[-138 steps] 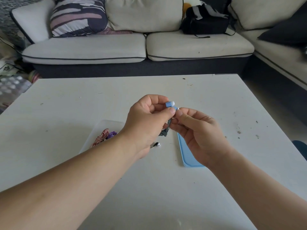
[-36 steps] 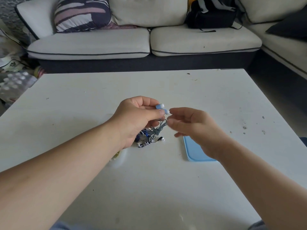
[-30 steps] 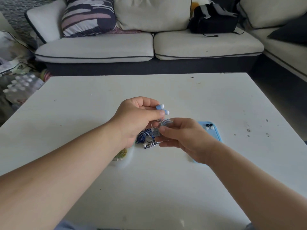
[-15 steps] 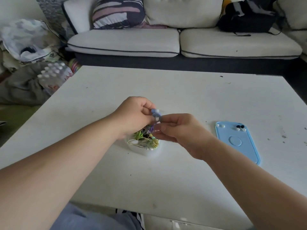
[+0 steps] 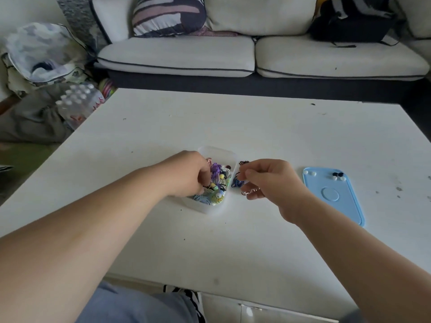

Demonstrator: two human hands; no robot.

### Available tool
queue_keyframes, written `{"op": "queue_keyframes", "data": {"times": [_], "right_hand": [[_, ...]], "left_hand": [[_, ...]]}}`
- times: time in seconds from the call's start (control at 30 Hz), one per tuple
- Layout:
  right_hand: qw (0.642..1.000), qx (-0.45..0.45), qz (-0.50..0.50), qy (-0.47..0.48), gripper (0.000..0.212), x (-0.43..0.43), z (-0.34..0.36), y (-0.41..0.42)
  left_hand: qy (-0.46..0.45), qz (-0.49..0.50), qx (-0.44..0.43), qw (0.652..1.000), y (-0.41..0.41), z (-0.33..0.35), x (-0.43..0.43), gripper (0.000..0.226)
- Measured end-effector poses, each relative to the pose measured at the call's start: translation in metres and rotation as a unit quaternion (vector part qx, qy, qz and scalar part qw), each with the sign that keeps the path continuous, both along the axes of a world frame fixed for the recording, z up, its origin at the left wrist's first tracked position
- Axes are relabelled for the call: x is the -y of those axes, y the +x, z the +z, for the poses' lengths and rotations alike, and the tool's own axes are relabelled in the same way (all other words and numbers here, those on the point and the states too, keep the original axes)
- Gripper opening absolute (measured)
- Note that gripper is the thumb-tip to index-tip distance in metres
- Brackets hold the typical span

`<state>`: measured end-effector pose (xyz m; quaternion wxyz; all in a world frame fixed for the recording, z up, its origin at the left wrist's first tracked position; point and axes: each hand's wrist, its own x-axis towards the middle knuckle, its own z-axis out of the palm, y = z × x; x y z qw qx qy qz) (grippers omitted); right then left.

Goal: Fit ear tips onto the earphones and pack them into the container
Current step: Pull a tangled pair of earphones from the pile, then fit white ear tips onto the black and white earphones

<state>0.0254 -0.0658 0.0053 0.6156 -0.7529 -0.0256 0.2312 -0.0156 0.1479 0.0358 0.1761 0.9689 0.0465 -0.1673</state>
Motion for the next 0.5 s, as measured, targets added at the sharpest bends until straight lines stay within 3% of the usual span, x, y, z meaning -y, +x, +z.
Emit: {"op": "queue_keyframes", "data": {"times": [0.13, 0.2, 0.3, 0.4, 0.5], "right_hand": [[0.999, 0.006, 0.007, -0.038, 0.030, 0.006, -0.001, 0.002], [0.998, 0.017, -0.035, -0.047, 0.037, 0.015, 0.000, 0.010], [0.990, 0.049, -0.106, -0.084, 0.047, 0.032, -0.003, 0.027], [0.986, 0.042, -0.111, -0.120, 0.046, 0.049, -0.008, 0.035], [0.989, -0.013, -0.087, -0.120, 0.033, 0.056, -0.016, 0.038]], "left_hand": [[0.052, -0.052, -0.075, 0.994, -0.002, -0.013, 0.016, 0.021], [0.088, -0.064, -0.089, 0.990, 0.001, -0.013, 0.023, 0.025], [0.147, -0.056, -0.032, 0.987, 0.008, -0.004, 0.036, 0.024], [0.091, -0.018, 0.073, 0.993, 0.022, 0.004, 0.052, 0.031], [0.020, -0.028, 0.076, 0.997, 0.037, 0.000, 0.081, 0.020]]}}
